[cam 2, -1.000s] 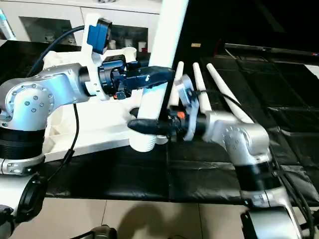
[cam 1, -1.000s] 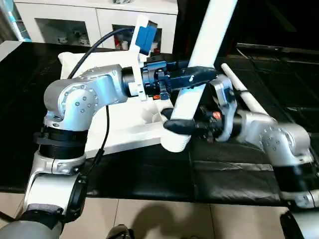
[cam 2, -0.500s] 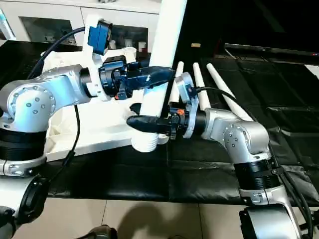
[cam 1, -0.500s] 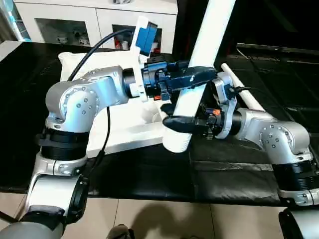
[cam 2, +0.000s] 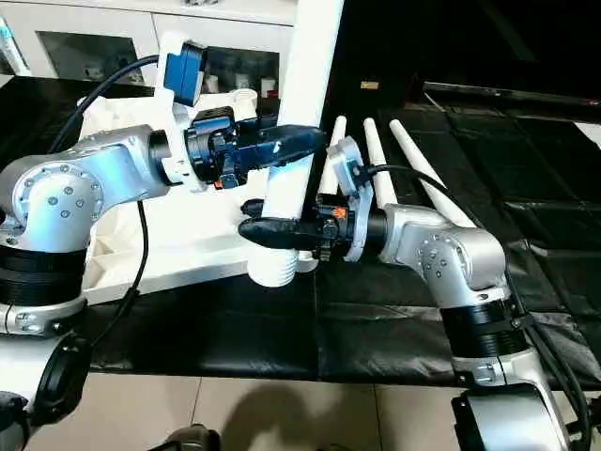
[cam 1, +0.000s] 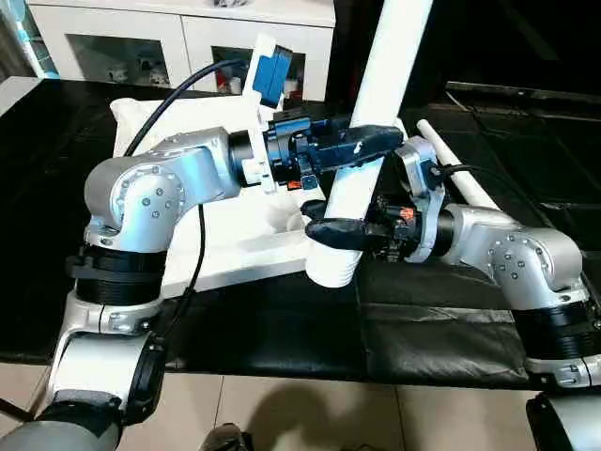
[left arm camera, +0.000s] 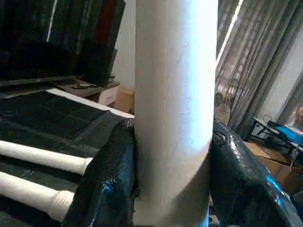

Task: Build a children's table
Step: Pick table leg

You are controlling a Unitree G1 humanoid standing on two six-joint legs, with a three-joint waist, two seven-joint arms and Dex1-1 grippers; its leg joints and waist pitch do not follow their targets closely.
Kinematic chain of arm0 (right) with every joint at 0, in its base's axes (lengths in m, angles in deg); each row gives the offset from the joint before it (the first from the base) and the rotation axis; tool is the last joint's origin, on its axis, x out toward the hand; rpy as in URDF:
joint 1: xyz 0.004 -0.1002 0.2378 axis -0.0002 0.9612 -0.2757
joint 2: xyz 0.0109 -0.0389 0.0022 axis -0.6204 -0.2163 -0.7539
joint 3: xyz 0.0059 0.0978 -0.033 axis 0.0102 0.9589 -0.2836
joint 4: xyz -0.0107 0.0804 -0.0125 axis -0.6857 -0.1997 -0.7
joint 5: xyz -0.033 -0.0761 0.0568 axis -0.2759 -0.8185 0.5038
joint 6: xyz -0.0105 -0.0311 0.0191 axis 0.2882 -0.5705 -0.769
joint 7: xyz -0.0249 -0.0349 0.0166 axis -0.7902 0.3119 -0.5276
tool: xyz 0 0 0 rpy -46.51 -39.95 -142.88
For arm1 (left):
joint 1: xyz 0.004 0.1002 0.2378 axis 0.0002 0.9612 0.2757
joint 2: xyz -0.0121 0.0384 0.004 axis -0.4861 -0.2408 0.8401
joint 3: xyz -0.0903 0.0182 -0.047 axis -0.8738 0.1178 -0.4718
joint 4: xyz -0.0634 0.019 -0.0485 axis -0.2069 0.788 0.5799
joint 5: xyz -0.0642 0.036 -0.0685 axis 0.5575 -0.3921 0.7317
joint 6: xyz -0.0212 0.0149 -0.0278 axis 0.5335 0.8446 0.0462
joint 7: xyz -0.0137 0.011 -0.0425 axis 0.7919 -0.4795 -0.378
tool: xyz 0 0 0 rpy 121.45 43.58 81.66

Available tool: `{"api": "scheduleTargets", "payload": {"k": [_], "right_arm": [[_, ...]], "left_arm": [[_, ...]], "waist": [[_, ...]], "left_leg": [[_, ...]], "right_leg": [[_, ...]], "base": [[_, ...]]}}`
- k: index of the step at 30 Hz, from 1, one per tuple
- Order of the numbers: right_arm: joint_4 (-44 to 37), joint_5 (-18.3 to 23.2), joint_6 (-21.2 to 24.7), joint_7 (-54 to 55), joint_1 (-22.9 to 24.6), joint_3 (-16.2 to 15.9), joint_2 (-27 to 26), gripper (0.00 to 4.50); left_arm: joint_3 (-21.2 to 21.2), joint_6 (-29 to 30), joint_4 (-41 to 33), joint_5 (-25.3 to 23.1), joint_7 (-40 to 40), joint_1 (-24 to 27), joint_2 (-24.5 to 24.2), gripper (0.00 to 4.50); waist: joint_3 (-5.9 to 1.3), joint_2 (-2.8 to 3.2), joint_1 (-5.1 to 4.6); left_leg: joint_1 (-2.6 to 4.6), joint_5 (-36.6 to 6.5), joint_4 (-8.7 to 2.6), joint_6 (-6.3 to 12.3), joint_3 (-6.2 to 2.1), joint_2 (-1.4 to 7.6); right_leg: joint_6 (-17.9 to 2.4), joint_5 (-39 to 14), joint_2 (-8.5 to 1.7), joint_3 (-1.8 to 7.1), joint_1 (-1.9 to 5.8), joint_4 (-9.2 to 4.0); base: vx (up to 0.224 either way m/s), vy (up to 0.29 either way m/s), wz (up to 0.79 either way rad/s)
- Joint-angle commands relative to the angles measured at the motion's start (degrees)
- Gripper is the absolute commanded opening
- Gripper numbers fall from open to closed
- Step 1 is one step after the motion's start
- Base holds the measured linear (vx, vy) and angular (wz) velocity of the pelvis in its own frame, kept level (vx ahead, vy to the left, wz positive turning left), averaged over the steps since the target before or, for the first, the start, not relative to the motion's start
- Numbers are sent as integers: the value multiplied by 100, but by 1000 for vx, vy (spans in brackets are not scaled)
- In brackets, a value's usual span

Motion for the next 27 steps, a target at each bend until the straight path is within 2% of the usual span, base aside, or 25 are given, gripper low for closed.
{"api": "scheduleTargets", "payload": {"k": [1,2,5,7,8,9,12,16,19,20,23,24,26,27], "right_arm": [[198,-177,26,122,-53,34,62,209],[220,-186,17,126,-57,34,56,206],[249,-206,-7,192,-70,37,-2,203],[245,-204,-23,234,-69,49,-31,201],[239,-202,-31,256,-68,54,-46,199],[224,-210,-56,333,-52,73,-79,199],[230,-249,-102,472,-39,108,-127,199],[264,-196,-206,878,15,357,-341,199],[328,-228,-466,1297,37,573,-611,199],[337,-234,-472,1339,34,582,-635,199],[345,-270,-487,1524,25,591,-755,199],[334,-289,-502,1582,31,581,-802,199],[332,-301,-521,1595,41,571,-821,199],[323,-337,-628,1608,76,570,-876,199]], "left_arm": [[109,-69,-347,38,-68,-131,79,185],[109,-73,-359,31,-29,-142,100,185],[38,-17,-379,21,229,-157,166,185],[2,4,-407,91,222,-146,183,185],[-10,4,-433,130,187,-135,183,240],[-83,92,-466,261,216,-141,218,254],[-164,191,-483,396,266,-168,258,272],[-364,416,-602,783,384,-189,396,300],[-398,517,-765,920,463,-96,414,316],[-405,531,-776,931,487,-84,420,316],[-472,570,-783,928,663,-26,474,354],[-527,554,-755,903,747,-18,505,362],[-570,512,-739,904,770,-16,531,371],[-699,402,-671,924,815,-27,591,394]], "waist": [[-570,-36,10],[-572,-61,2],[-572,-54,3],[-580,-21,3],[-581,-10,6],[-583,21,9],[-588,13,2],[-590,3,1],[-582,7,-6],[-584,5,-8],[-579,12,-11],[-574,54,5],[-575,34,-2],[-582,111,17]], "left_leg": [[136,-856,-348,-130,7,132],[134,-850,-346,-121,14,133],[135,-884,-343,-139,13,136],[130,-859,-340,-142,7,130],[132,-848,-338,-141,6,128],[135,-840,-339,-139,-1,128],[134,-882,-339,-170,-2,123],[137,-895,-338,-175,3,121],[138,-944,-351,-181,-1,130],[143,-960,-350,-187,-1,128],[152,-986,-357,-220,-2,130],[161,-1025,-363,-247,-8,129],[149,-1023,-368,-261,-6,124],[151,-1030,-364,-288,-21,123]], "right_leg": [[-1193,-960,-375,191,305,-433],[-1176,-981,-376,193,307,-443],[-1146,-1050,-382,197,304,-444],[-1133,-1015,-375,195,304,-445],[-1141,-977,-373,195,302,-440],[-1165,-909,-370,193,300,-430],[-1236,-821,-365,186,307,-427],[-1292,-792,-366,183,299,-416],[-1262,-861,-369,183,285,-422],[-1246,-895,-367,181,288,-426],[-1195,-919,-360,186,288,-433],[-1158,-987,-363,188,279,-440],[-1135,-972,-359,189,291,-443],[-1127,-939,-365,188,289,-428]], "base": [[0,0,0],[0,0,0],[0,0,0],[0,0,0],[0,0,0],[0,0,0],[0,0,0],[0,0,0],[0,0,0],[0,0,0],[0,0,0],[0,0,0],[0,0,0],[0,0,0]]}}
